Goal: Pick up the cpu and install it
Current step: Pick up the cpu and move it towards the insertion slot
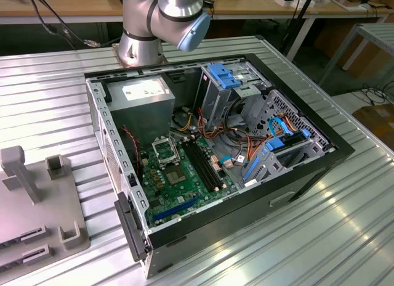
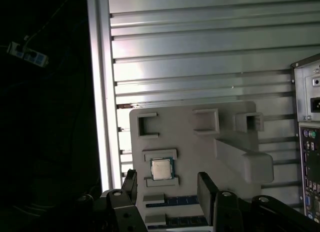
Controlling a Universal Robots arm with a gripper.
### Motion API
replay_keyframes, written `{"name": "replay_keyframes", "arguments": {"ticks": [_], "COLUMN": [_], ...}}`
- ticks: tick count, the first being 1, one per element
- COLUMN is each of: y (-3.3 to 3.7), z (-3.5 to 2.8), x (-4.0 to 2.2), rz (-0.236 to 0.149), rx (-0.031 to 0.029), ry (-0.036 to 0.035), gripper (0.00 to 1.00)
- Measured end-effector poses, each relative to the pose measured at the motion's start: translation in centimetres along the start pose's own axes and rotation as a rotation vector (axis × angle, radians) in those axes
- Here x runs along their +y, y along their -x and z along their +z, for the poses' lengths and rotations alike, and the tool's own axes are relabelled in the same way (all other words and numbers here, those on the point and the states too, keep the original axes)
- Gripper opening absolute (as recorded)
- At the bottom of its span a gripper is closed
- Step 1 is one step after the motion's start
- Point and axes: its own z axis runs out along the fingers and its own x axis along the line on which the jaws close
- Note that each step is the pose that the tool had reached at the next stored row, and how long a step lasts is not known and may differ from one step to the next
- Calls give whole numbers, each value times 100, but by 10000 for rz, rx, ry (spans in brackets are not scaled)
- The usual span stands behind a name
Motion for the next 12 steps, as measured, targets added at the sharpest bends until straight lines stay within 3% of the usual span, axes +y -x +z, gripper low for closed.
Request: {"name": "replay_keyframes", "arguments": {"ticks": [12], "y": [0], "z": [37], "x": [-2], "rz": [0], "rx": [0], "ry": [0], "gripper": [60]}}
